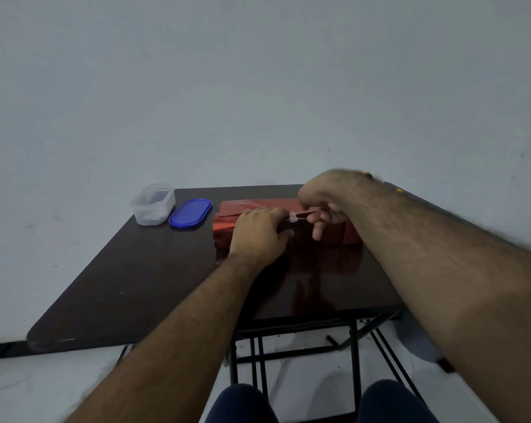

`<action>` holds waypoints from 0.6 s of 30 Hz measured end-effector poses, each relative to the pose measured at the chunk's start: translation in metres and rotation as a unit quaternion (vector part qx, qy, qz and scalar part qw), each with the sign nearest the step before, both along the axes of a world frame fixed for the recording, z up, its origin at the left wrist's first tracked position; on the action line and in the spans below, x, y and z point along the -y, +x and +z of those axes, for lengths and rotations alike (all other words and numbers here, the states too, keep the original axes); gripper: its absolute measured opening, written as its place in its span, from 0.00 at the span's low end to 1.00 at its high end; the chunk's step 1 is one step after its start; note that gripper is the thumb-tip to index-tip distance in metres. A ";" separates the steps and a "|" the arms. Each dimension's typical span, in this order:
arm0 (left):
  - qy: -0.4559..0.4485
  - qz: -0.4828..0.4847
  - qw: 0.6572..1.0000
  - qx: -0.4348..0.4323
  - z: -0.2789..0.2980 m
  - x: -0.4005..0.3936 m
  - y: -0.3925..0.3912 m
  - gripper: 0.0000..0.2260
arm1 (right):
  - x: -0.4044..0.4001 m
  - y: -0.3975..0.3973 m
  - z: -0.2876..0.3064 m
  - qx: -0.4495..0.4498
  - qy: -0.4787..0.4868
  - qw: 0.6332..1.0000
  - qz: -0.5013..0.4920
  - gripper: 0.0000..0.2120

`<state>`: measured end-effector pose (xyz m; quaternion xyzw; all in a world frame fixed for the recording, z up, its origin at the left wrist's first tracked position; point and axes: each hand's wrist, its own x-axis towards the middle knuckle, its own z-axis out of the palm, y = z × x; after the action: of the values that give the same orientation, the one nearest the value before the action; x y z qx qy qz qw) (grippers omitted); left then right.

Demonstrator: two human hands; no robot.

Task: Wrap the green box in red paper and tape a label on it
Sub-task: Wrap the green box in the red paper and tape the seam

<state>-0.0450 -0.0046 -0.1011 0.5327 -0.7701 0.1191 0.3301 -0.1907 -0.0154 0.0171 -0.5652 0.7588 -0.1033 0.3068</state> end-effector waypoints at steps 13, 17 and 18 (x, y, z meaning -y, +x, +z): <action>0.002 0.000 1.000 -0.005 0.000 -0.003 0.001 0.23 | 0.012 -0.041 -0.030 -0.160 -0.247 0.894 0.338 0.28; 0.005 0.008 1.000 -0.015 0.001 -0.002 0.000 0.21 | 0.021 -0.058 -0.037 -0.202 -0.260 0.875 0.355 0.25; 0.008 0.009 1.000 -0.015 0.000 -0.001 0.000 0.20 | 0.021 -0.061 -0.038 -0.206 -0.266 0.870 0.360 0.24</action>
<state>-0.0451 -0.0033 -0.1009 0.5443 -0.7610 0.1079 0.3361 -0.2514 -0.0366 -0.0214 -0.8677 0.4929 -0.0652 -0.0029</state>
